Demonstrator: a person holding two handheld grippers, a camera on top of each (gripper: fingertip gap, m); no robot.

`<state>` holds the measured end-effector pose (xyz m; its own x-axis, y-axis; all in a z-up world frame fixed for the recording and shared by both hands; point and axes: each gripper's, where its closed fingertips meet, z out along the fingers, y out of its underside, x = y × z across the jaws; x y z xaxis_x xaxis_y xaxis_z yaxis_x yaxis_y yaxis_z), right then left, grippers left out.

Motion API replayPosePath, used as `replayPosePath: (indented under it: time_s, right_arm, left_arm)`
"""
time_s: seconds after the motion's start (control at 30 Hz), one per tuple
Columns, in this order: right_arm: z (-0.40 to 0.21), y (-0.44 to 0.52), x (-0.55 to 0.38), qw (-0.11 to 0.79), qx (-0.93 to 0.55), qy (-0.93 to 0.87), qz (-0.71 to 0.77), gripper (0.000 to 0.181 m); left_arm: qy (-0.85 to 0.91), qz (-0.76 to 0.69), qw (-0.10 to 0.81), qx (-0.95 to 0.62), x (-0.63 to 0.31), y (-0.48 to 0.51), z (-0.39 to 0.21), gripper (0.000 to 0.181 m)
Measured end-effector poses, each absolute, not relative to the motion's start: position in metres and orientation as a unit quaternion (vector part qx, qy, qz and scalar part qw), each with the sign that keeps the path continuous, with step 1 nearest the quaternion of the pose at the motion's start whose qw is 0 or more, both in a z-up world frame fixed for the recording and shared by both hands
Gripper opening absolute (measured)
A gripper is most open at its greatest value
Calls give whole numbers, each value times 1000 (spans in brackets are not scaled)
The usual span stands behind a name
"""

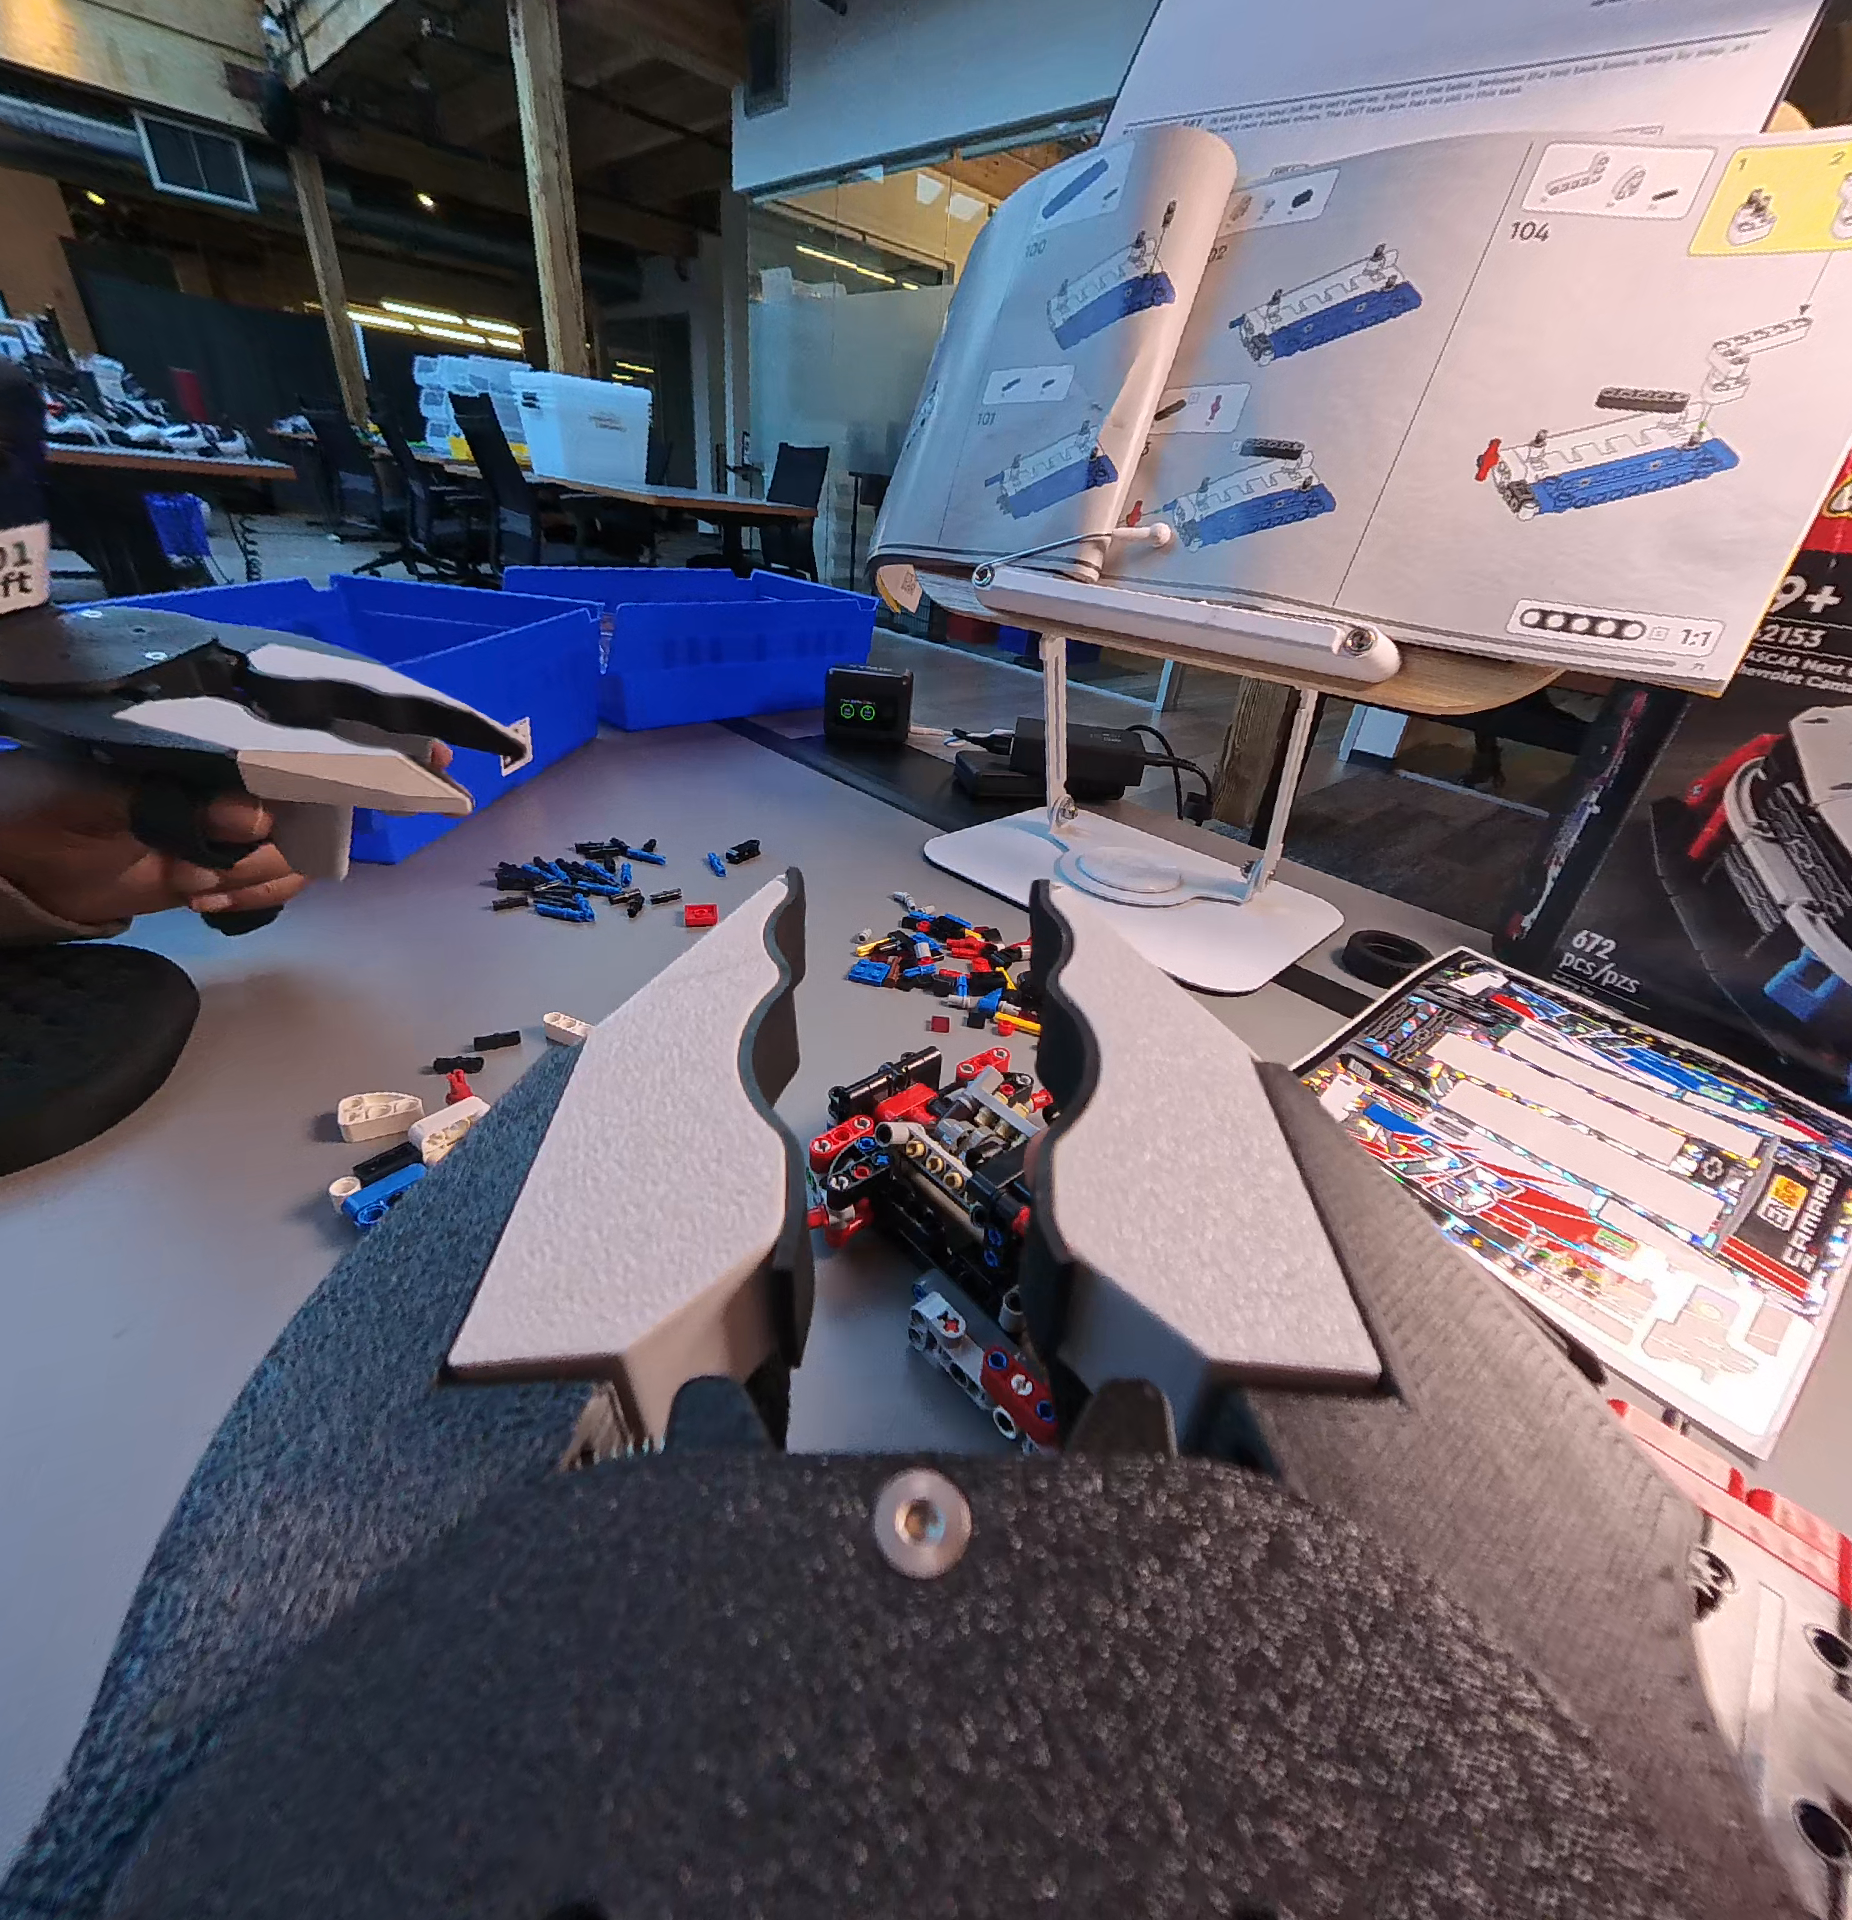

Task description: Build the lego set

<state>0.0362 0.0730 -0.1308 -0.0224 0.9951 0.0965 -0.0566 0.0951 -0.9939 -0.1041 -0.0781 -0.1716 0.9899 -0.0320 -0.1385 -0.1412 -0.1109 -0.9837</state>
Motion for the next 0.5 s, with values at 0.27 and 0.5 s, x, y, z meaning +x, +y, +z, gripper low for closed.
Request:
replayPosePath:
  time_s: [0.27,0.5]
  right_arm:
    - [-137,71,34,528,-454,-529,484,36]
    - [-138,70,33,524,-456,-533,482,34]
  left_arm:
    - [123,-12,553,-824,-76,-72,-223,18]
    - [134,-37,445,-884,-70,-77,-261,17]
